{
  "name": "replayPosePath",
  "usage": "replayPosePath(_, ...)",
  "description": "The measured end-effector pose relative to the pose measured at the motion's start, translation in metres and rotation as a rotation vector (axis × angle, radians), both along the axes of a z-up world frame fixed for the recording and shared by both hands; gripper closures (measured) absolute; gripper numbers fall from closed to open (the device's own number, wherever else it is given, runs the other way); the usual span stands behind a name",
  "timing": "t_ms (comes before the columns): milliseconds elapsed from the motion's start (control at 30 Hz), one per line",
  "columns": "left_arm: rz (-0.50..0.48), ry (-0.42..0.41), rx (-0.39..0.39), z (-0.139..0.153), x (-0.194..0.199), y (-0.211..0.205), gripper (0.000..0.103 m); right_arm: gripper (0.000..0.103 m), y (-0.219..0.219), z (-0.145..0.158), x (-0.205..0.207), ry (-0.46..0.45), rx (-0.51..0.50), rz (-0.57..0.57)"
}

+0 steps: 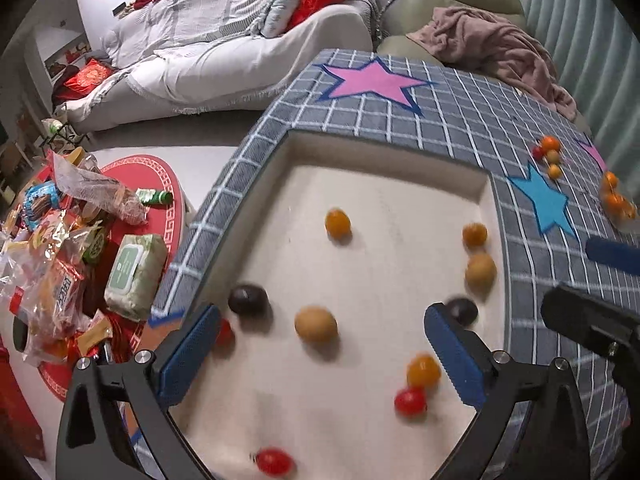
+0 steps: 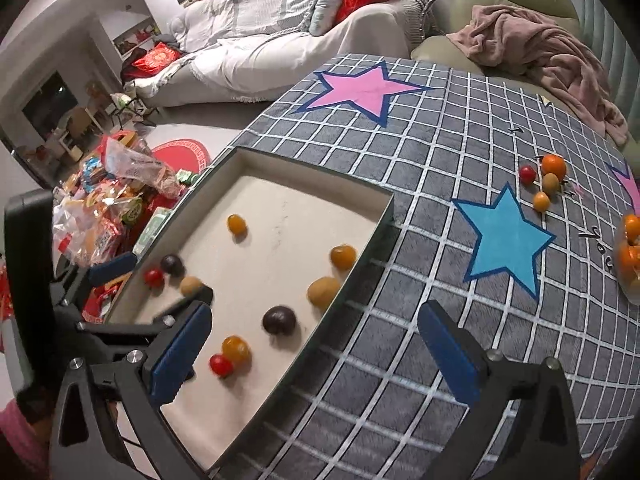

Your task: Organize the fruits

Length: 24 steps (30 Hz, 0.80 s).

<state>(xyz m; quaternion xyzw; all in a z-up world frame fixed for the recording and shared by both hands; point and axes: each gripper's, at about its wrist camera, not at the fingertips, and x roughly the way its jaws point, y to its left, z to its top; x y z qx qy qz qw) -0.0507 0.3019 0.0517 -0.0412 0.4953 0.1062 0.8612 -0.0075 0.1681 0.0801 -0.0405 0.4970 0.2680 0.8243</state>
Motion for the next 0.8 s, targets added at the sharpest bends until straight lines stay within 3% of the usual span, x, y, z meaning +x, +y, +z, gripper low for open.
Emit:
replayPosePath(500,-0.03,0.009,0.022,0.007,-0.057,-0.023,0.001,0.0,0.018,0.012,-0.044,-0.013,-0.136,0.067)
replayPosePath(800,-0.053,0.004,0.055,0.013,-0.074,-0.03,0.001,0.0,0.02,0.014,-0.057,-0.014,-0.16,0.07)
